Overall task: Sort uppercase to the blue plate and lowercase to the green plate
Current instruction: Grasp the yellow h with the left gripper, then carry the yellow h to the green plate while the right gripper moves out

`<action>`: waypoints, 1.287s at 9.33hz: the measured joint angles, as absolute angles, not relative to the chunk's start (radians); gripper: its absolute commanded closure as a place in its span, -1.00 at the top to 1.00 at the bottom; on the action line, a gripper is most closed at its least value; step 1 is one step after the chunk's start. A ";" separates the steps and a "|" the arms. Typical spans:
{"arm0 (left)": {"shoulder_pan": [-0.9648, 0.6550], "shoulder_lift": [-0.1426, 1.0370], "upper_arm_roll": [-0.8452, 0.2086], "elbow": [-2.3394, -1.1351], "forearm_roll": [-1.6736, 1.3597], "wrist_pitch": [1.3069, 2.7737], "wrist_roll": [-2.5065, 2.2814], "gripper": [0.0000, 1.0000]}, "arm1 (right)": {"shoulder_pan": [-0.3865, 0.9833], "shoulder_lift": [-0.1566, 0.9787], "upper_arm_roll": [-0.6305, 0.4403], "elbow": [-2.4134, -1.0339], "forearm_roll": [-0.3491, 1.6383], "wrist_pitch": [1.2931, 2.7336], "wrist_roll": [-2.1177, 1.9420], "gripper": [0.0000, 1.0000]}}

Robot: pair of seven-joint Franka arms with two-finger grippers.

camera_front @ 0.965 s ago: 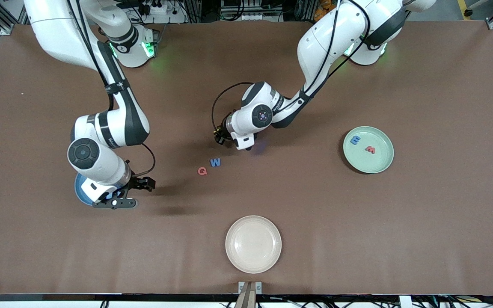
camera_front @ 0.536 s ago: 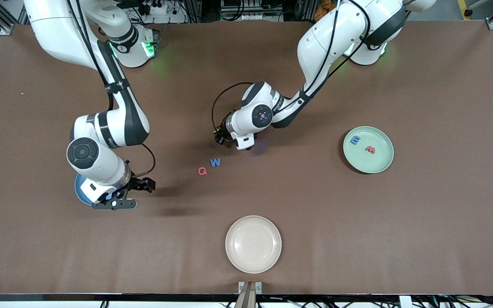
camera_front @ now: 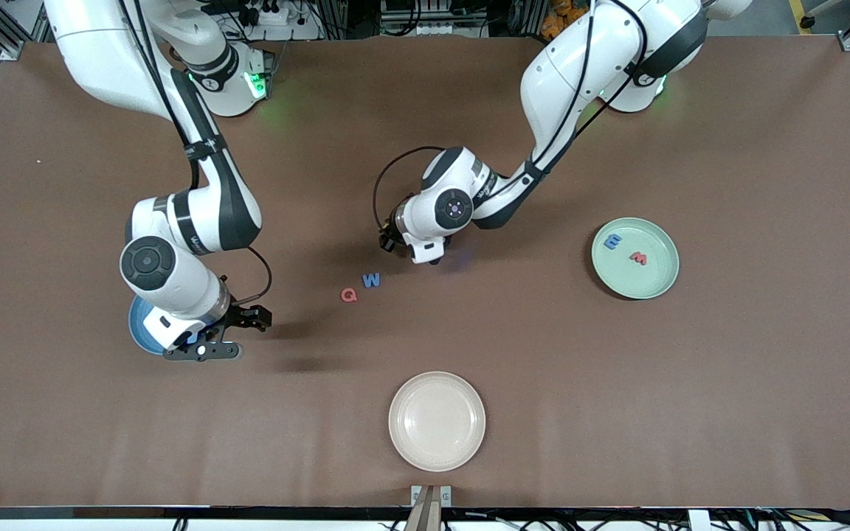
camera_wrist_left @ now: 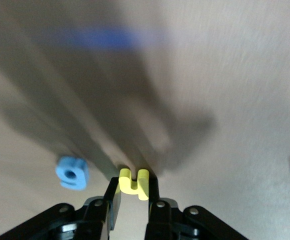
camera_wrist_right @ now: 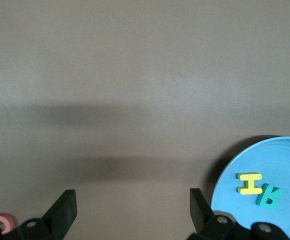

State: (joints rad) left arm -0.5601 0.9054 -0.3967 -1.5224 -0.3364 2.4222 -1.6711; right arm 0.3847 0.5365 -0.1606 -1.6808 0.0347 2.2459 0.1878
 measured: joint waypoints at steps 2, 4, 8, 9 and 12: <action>-0.531 0.899 -0.386 -1.483 -0.327 2.320 -1.663 -1.00 | 0.394 0.541 -0.160 -1.670 0.035 2.246 0.209 1.00; -0.499 0.871 -0.384 -1.472 -0.295 2.251 -1.655 -1.00 | 0.411 0.551 -0.160 -1.651 0.035 2.246 0.228 1.00; -0.416 0.791 -0.383 -1.464 -0.262 2.085 -1.518 -1.00 | 0.445 0.577 -0.158 -1.624 0.036 2.246 0.293 1.00; -0.389 0.757 -0.383 -1.464 -0.262 2.027 -1.465 -1.00 | 0.466 0.596 -0.157 -1.607 0.036 2.246 0.328 1.00; -0.294 0.660 -0.360 -1.469 -0.252 1.794 -1.285 -1.00 | 0.492 0.646 -0.157 -1.581 0.036 2.256 0.406 1.00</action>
State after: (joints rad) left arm -0.2942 0.6600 -0.3602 -1.4694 -0.2517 1.7939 -1.2846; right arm 0.4922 0.6463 -0.1574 -1.5805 0.0356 2.2562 0.4058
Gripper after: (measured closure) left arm 0.736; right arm 0.000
